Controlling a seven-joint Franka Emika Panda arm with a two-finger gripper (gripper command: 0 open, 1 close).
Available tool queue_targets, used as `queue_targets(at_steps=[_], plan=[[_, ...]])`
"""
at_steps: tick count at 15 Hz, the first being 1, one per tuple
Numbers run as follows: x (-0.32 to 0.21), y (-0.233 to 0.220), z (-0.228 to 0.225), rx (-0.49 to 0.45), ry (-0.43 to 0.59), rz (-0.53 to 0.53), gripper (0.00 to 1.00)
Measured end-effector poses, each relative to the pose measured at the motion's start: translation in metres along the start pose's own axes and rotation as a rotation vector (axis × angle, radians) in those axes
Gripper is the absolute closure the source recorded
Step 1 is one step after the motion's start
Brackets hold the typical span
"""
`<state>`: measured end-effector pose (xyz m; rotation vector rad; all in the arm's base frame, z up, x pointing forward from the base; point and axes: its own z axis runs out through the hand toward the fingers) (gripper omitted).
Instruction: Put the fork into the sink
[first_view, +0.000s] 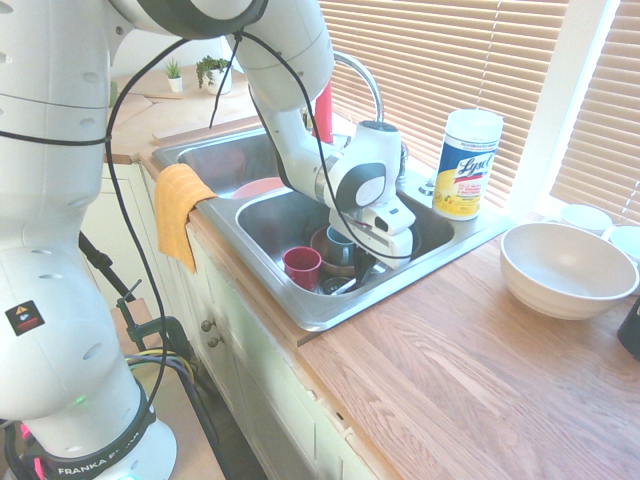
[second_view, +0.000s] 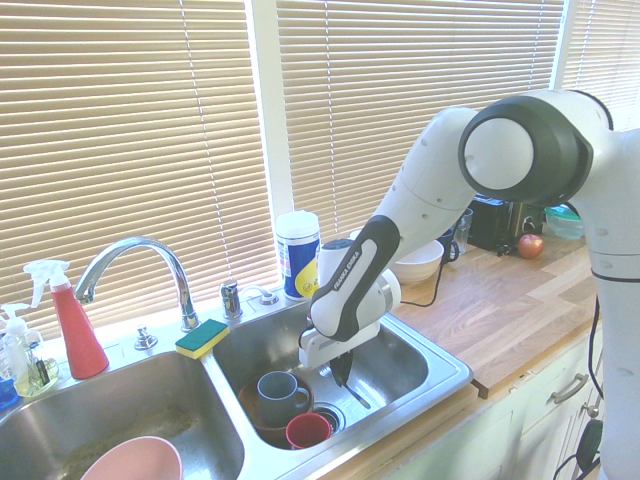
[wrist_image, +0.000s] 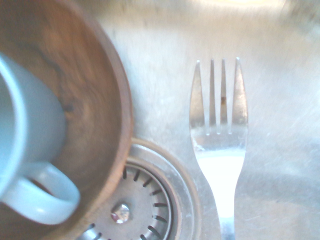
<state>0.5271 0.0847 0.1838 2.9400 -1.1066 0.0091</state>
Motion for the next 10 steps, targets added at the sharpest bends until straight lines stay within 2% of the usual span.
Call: queue_targets(at_steps=[3,4,10], plan=[[-0.002,0.002,0.015,-0.013,-0.010,0.000,1.00],[-0.004,0.002,0.019,-0.016,-0.014,0.001,0.00],[-0.012,0.001,0.033,-0.033,-0.027,-0.002,0.00]])
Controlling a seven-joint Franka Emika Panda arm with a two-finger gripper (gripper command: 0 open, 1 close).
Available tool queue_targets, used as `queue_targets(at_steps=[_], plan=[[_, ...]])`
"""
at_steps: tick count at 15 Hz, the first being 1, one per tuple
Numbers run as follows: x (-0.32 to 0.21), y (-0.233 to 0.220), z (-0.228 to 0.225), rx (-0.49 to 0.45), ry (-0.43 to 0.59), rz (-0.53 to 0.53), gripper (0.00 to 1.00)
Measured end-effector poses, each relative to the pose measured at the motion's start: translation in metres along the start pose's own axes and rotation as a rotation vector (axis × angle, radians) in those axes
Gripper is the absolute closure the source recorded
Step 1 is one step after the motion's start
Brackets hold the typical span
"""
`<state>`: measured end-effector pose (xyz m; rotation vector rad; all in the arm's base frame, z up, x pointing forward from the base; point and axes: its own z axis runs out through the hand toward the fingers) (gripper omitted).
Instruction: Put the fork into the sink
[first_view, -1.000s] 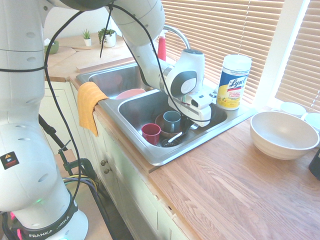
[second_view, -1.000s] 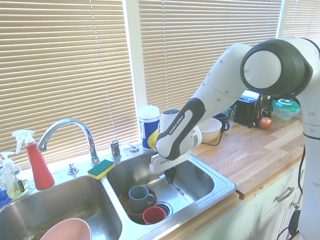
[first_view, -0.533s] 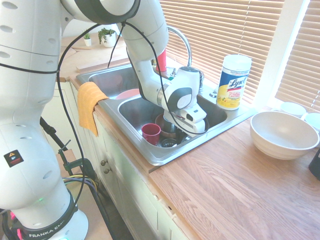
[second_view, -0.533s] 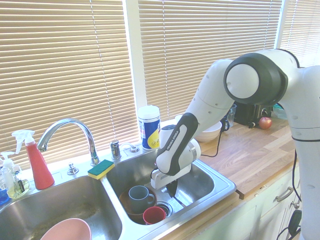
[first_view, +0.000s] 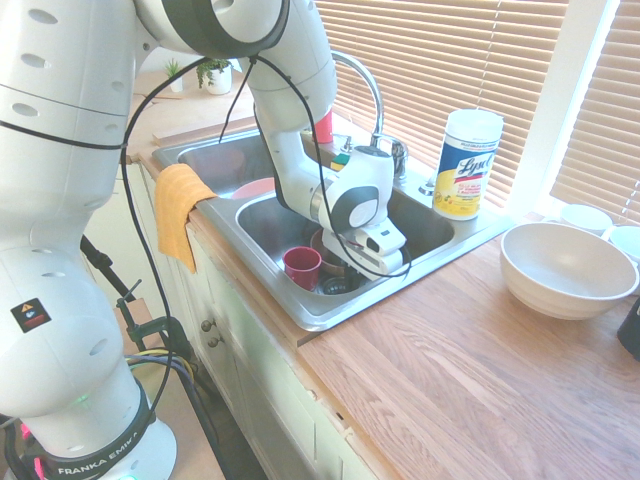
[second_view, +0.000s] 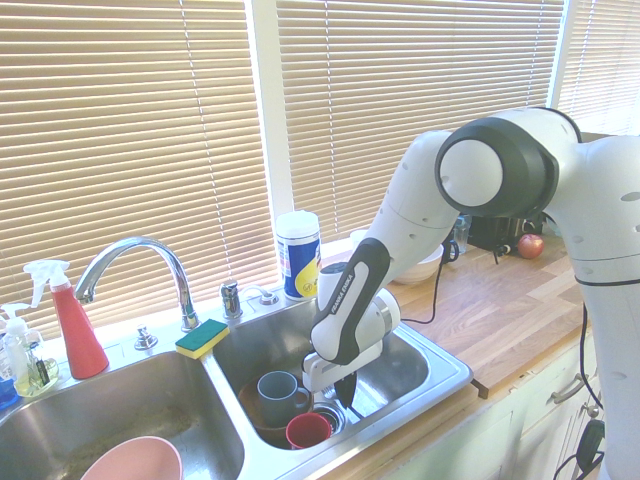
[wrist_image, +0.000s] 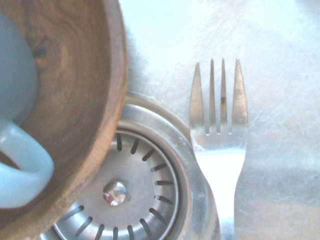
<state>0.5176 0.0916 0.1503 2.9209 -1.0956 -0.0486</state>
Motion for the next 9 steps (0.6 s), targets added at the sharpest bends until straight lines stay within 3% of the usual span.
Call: queue_targets(at_steps=[6,9], plan=[[0.004,-0.006,-0.007,0.017,0.014,0.001,0.00],[0.006,-0.021,-0.056,0.039,0.034,-0.015,0.00]])
